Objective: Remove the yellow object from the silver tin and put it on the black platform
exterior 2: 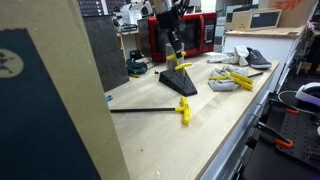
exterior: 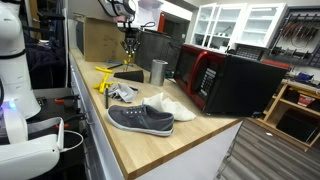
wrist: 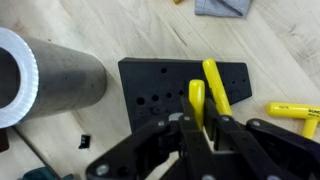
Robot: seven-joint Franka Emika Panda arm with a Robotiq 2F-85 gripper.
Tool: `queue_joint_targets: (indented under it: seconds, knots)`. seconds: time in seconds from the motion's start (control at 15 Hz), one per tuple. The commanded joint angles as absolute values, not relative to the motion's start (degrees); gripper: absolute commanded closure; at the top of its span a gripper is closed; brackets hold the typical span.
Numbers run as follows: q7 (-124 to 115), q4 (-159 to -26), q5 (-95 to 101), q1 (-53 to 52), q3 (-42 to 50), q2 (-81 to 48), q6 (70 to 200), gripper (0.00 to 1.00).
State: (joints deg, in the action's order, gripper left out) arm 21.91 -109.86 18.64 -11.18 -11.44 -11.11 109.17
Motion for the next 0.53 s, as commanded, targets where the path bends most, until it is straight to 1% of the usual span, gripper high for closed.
queue_joint_targets:
  seconds: [0.0, 0.47]
  knots:
    - [20.8, -111.5, 19.1, -11.1, -11.3, -10.4, 110.4, 0.96]
    - [20.7, -111.5, 19.4, -11.1, -11.2, -11.3, 111.0, 0.96]
